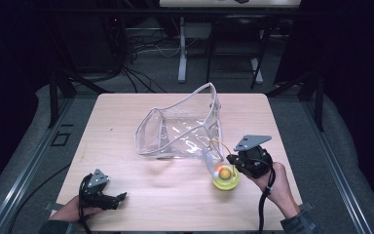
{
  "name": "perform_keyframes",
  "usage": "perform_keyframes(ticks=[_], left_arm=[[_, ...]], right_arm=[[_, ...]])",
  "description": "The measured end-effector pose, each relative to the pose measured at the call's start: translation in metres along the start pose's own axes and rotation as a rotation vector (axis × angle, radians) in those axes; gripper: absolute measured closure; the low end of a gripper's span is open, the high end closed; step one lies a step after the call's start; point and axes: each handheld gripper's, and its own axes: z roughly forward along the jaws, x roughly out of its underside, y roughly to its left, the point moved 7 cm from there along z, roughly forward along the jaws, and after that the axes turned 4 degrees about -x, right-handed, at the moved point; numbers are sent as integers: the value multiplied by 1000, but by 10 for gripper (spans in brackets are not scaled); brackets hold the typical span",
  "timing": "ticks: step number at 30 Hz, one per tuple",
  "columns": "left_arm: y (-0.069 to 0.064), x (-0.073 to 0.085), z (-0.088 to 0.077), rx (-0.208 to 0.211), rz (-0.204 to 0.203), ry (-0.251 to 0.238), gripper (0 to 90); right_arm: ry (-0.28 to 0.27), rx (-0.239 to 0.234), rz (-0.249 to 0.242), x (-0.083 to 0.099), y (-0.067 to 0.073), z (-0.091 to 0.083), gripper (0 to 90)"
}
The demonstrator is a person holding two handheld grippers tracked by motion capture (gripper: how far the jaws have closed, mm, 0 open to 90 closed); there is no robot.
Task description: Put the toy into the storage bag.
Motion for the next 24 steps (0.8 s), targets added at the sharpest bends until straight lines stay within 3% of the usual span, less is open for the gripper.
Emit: perform_keyframes(ticks=[7,13,24], left_arm=[[0,0,0,0,1,0,0],[0,0,0,0,0,0,0],[0,0,0,0,1,0,0]], right_arm=[[31,11,14,0,-8,-7,883],[84,22,-6,-1,-15,-11,884],[124,34,9,-5,-31,-15,883]])
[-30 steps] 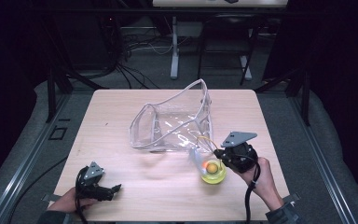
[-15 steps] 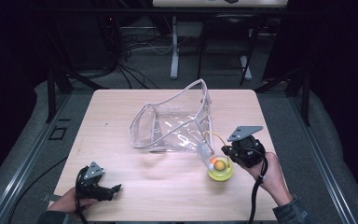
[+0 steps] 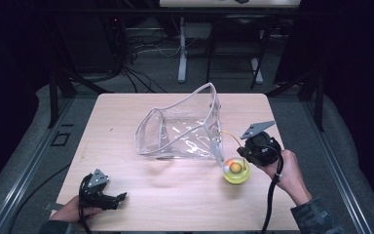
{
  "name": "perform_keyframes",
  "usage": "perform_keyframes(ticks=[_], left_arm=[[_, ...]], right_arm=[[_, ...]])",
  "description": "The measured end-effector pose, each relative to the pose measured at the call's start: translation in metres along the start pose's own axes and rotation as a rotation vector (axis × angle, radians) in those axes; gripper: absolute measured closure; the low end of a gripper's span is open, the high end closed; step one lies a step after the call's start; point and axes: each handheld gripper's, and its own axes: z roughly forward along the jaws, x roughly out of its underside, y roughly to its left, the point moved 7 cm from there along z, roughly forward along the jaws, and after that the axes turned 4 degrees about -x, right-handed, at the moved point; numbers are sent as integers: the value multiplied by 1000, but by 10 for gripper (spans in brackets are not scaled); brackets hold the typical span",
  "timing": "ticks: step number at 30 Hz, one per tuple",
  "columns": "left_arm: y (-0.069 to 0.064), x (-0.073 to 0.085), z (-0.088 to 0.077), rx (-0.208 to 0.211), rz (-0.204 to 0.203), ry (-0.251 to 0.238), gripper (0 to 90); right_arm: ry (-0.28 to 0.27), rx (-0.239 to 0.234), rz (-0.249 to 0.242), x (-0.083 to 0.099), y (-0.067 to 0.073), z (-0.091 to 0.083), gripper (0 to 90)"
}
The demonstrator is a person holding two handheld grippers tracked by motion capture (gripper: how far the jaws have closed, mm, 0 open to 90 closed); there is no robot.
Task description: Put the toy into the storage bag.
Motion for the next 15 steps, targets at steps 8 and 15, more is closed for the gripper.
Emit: perform_keyframes(ticks=[8,15], left_arm=[[0,0,0,0,0,0,0],[0,0,0,0,-1,0,0]], right_arm=[[20,16,9,-3,-11,-10,883],[60,4,34,-4,-21,-11,883]])
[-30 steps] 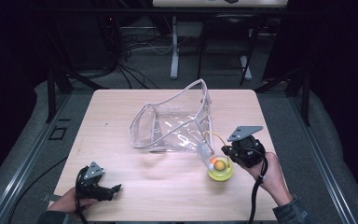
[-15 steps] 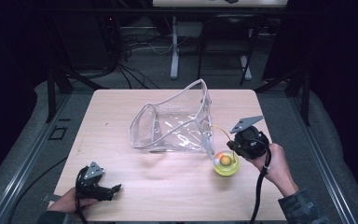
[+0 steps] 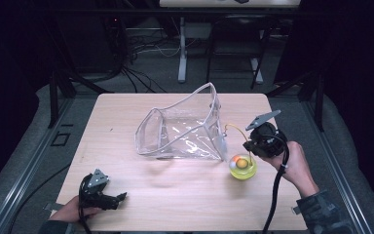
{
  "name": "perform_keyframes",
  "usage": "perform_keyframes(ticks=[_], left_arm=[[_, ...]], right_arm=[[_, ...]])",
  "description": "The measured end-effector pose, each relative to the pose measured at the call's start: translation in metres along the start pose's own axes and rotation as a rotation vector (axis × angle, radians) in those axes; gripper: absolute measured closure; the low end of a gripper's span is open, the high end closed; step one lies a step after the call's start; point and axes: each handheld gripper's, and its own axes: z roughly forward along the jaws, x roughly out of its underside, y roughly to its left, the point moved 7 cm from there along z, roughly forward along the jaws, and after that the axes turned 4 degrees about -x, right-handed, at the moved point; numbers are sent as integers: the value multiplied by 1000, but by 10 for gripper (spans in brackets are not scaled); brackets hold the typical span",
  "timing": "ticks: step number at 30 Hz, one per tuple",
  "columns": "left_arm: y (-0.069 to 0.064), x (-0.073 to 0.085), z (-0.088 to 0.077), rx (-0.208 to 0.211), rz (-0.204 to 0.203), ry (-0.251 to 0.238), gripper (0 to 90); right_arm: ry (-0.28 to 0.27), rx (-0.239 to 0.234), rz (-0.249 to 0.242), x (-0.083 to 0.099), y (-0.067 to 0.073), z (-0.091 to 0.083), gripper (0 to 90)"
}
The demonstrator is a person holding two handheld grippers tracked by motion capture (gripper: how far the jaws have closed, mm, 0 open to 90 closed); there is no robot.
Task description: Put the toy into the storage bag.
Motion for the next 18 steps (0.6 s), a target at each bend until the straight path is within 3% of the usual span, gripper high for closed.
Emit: perform_keyframes(ticks=[1,5,18], left_arm=[[0,0,0,0,0,0,0],[0,0,0,-1,1,0,0],[0,0,0,0,0,-1,0]], right_arm=[[-5,-10,26,-1,-4,0,883],[-7,-12,42,-1,-9,0,883],[45,1,63,-7,-28,-4,883]])
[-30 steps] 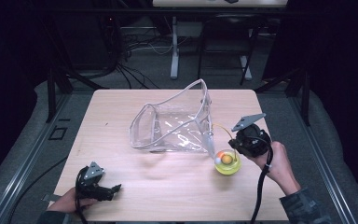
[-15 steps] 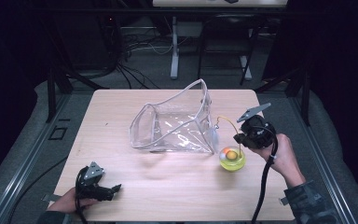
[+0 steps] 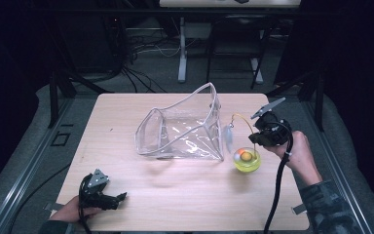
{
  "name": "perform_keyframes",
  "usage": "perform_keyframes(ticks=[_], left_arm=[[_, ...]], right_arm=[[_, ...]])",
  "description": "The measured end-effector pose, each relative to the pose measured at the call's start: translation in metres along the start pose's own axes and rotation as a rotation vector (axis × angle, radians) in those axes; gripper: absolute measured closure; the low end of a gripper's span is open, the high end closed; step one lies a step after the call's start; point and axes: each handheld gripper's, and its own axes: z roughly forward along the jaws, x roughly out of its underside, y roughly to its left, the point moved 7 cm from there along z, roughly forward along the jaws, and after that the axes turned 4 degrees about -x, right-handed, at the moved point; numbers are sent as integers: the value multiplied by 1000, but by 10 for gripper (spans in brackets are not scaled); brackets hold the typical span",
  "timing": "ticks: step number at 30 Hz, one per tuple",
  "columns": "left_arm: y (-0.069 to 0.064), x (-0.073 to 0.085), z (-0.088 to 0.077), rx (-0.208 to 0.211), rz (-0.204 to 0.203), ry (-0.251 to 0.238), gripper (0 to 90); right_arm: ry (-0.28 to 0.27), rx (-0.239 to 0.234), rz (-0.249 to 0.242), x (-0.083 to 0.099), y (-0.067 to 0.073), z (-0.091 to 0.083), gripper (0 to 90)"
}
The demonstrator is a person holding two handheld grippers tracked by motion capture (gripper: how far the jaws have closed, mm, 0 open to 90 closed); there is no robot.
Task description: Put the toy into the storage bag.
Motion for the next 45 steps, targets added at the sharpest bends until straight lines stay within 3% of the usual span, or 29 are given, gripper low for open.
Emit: perform_keyframes(ticks=[7,13,24,45], left_arm=[[0,0,0,0,0,0,0],[0,0,0,1,1,0,0],[0,0,-1,7,4,9,0],[0,0,-1,7,2,9,0]], right_arm=[[20,2,2,-7,-8,-4,883],[93,-4,-3,-13,-16,-3,883],[152,21,-16,-30,-26,-3,883],[183,49,-34,-65,-38,-17,883]])
